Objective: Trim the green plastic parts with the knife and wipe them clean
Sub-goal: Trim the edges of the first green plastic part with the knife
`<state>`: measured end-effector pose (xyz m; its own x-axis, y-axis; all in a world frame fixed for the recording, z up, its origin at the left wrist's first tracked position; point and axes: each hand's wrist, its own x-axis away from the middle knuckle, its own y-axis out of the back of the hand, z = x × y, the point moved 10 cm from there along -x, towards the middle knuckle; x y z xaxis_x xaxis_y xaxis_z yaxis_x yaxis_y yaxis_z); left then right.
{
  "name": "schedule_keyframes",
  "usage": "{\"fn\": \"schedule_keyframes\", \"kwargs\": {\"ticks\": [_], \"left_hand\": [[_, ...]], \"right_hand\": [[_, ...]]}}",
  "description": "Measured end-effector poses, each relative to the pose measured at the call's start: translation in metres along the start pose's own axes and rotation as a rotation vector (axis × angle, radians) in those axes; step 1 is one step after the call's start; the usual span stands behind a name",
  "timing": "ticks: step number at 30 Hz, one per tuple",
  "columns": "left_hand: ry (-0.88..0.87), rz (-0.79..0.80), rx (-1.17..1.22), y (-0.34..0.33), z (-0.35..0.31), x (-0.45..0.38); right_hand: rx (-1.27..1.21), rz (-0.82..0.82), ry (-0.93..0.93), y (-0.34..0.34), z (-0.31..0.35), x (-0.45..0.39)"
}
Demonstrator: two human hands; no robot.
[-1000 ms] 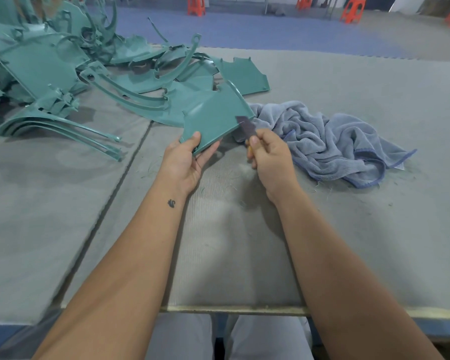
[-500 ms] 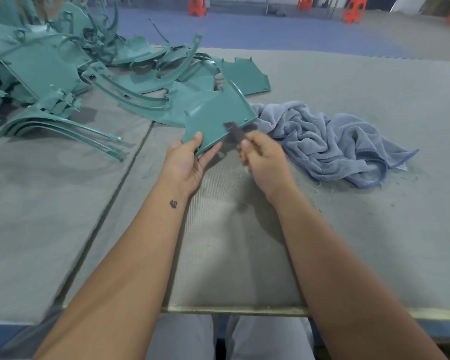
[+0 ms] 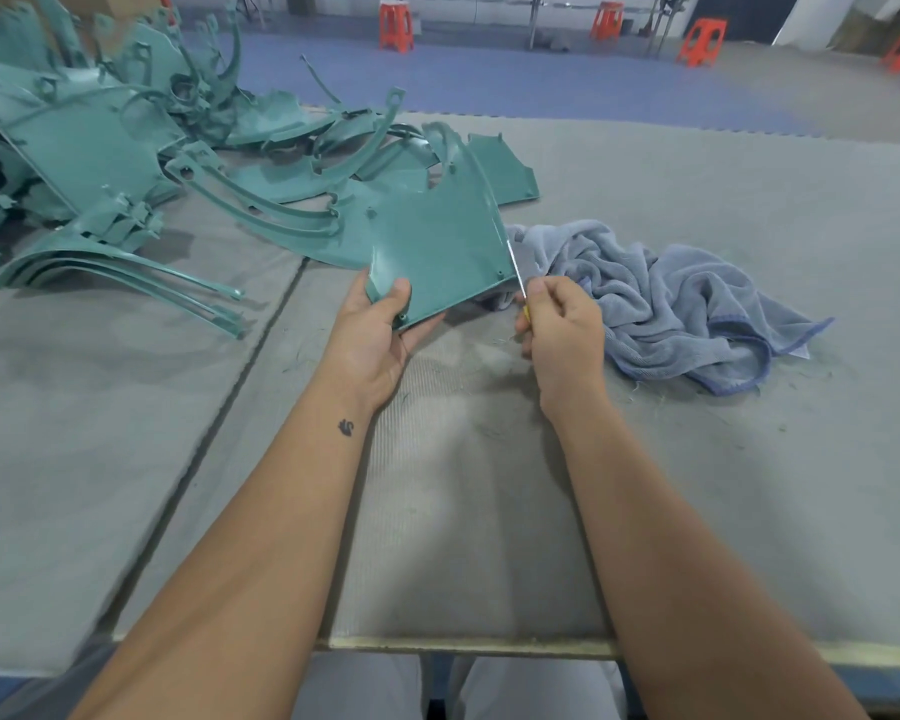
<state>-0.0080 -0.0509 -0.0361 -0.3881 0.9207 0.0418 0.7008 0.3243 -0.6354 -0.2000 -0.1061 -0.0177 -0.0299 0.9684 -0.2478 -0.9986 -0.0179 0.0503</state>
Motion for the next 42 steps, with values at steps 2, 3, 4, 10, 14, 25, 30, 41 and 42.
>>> {"fn": "schedule_keyframes", "kwargs": {"ticks": [2,3,4,10,14,25,30,41,42], "left_hand": [[-0.015,0.018,-0.007,-0.002,0.000,0.000],[-0.021,0.025,-0.002,-0.003,0.000,0.000],[-0.024,0.031,0.004,-0.003,0.000,0.000],[-0.022,0.018,0.031,0.000,0.002,-0.001],[-0.033,0.004,0.042,0.002,-0.001,-0.001],[-0.034,0.002,0.023,-0.001,-0.001,0.004],[-0.056,-0.017,-0.016,0.003,-0.003,0.000],[-0.117,-0.003,-0.297,-0.003,-0.004,0.000],[-0.107,0.001,-0.225,-0.003,-0.005,0.000]], "right_hand": [[0.025,0.018,0.006,-0.004,-0.001,0.000],[0.038,0.022,0.006,-0.006,-0.002,-0.001],[0.050,0.020,0.004,-0.007,-0.003,-0.001],[0.243,0.056,0.056,-0.013,-0.005,-0.002],[0.278,0.099,0.080,-0.017,-0.004,-0.001],[0.389,0.300,0.061,-0.037,-0.002,0.008],[-0.107,0.063,-0.092,-0.005,-0.001,0.002],[-0.069,0.158,-0.018,-0.015,0.012,0.006],[-0.046,0.204,-0.018,-0.020,0.013,0.009]]}}
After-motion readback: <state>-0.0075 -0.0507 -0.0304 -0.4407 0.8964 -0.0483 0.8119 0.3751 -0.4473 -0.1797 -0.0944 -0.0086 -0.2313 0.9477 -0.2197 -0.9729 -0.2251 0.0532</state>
